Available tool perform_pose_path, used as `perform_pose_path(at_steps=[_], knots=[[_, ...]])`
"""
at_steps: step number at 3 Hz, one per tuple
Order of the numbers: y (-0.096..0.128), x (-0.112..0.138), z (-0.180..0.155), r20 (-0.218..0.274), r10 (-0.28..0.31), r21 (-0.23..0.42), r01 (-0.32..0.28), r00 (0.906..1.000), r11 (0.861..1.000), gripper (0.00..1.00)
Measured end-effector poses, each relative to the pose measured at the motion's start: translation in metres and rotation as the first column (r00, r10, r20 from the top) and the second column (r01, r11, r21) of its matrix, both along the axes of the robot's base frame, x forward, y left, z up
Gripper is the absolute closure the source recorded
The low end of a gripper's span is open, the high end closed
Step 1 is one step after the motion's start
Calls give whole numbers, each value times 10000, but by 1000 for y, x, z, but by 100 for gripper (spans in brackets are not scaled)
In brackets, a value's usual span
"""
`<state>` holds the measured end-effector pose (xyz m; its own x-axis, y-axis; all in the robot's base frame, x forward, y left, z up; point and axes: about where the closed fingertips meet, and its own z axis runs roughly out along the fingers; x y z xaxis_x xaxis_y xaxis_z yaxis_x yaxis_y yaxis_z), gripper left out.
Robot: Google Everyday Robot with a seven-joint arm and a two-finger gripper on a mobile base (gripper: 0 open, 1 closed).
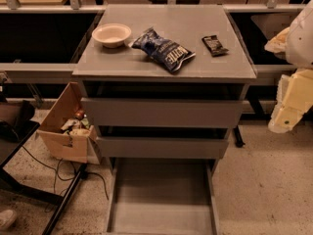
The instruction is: Place rxbar chocolate into bottom drawer
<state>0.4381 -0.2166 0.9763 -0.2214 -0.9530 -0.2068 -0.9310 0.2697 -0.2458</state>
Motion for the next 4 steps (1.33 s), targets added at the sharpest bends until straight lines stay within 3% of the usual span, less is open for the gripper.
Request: perform_pose_path(at_steps=[1, 2, 3, 4], knots=[[0, 0, 0, 0, 0, 0, 0, 10000, 10000, 0], [-4, 26, 7, 559, 142, 420, -165, 9983, 9990, 0], [-10, 89, 25, 1669, -295, 1720, 4, 9855, 9851, 0], [-9, 154, 55, 2709, -1335, 2555, 625, 9533, 9648, 0]])
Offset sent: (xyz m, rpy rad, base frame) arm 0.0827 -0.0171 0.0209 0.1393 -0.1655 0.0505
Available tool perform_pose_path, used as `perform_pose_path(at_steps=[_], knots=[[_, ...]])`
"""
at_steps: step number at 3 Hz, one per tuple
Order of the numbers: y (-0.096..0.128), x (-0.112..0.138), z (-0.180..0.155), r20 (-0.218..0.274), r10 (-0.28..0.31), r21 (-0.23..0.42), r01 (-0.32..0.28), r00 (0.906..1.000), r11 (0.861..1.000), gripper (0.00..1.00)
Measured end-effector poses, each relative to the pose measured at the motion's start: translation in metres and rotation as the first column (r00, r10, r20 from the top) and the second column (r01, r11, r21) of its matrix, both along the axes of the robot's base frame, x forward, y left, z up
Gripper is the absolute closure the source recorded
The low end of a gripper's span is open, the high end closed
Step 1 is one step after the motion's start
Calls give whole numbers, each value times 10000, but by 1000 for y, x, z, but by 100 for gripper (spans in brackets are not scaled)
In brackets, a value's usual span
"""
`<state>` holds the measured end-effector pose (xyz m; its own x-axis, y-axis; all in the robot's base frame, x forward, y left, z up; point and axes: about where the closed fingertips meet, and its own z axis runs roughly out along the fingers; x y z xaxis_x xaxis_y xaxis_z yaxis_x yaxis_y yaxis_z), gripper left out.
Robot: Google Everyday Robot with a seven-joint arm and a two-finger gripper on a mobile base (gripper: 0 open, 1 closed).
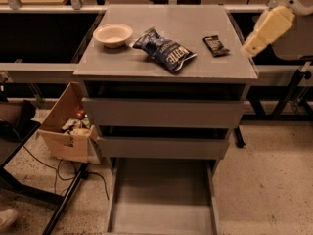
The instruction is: Place rxbar chocolate into bottom drawer
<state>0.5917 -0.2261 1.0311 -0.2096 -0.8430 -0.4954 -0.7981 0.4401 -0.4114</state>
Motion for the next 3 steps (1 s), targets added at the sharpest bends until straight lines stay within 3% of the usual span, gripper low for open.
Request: perform_pose_path(at_steps=[1, 2, 3], knots=[[3, 57, 12, 454, -1541, 498, 1518, 9870, 9872, 0], [-6, 101, 3, 247, -3135, 1182, 3087, 9493, 9438, 0], [-8, 108, -1, -186, -3924, 1732, 3895, 9196, 9046, 0]])
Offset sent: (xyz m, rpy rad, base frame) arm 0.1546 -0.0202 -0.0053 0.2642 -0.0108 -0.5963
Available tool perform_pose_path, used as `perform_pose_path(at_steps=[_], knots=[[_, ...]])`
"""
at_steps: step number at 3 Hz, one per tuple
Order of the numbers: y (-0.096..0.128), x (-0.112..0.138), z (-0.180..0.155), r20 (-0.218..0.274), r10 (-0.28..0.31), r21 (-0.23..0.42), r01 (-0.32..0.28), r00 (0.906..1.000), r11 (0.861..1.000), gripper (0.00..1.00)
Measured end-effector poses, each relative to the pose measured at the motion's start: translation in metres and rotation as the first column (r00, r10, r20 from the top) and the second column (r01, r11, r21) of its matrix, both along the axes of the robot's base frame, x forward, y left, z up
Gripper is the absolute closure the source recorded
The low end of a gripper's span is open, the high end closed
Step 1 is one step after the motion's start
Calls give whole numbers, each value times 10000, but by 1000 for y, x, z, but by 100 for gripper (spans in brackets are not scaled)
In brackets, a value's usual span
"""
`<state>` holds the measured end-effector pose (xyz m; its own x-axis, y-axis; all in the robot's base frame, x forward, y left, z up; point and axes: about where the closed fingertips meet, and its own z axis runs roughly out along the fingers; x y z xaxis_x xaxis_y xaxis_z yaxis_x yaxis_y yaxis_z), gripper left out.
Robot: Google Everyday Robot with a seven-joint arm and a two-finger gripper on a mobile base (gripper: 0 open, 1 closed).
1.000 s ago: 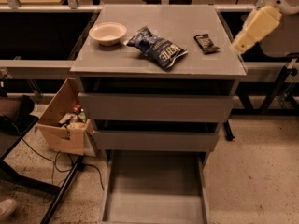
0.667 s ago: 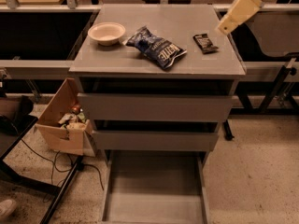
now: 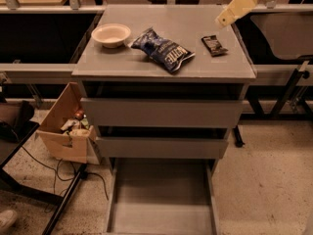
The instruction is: Place rxbar chocolate into bottom drawer
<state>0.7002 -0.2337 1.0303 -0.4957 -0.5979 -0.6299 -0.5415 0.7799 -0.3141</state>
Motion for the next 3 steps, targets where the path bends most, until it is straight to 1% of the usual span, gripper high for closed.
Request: perform_pose_path(at_steps=[1, 2, 3], knots=[[13, 31, -14, 98, 277, 637, -283, 9996, 9976, 0], [27, 82, -43, 6, 246, 1746, -244, 9997, 9843, 0], [42, 142, -81, -77, -299, 2078, 308, 9995, 9777, 0]])
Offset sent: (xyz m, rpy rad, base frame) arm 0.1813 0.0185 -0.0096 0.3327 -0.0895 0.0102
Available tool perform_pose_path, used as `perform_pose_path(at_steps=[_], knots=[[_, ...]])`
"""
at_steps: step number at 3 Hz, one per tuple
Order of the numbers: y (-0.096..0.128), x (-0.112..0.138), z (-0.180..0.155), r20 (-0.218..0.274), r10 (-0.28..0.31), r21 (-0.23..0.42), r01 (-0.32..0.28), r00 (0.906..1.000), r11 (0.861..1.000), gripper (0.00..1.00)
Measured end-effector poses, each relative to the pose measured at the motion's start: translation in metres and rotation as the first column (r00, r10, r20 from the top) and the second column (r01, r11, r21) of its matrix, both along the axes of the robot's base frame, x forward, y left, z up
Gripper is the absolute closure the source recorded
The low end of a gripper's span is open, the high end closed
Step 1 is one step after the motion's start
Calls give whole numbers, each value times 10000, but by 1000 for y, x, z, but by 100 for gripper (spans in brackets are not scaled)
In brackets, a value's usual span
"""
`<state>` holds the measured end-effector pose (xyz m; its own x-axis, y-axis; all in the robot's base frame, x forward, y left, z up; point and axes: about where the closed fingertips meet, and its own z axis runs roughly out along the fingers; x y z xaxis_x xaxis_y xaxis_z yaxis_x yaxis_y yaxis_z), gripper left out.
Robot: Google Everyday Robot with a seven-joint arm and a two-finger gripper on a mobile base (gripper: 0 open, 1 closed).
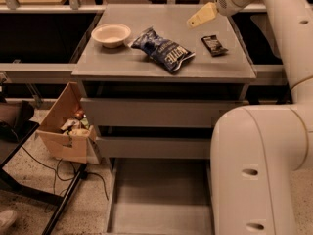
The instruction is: Place rxbar chocolate into bottom drawer
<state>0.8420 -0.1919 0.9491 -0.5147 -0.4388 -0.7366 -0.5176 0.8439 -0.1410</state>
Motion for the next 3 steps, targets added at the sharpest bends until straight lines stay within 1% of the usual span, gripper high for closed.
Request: perform_pose_path(at_steps=[1, 2, 3], knots=[[3, 23, -16, 71, -375, 66, 375, 9993, 9993, 0], [-15, 30, -37, -175, -1012, -32, 1011, 9947, 9949, 0], [-32, 31, -59, -614, -1521, 413, 1548, 9865, 9871, 0]])
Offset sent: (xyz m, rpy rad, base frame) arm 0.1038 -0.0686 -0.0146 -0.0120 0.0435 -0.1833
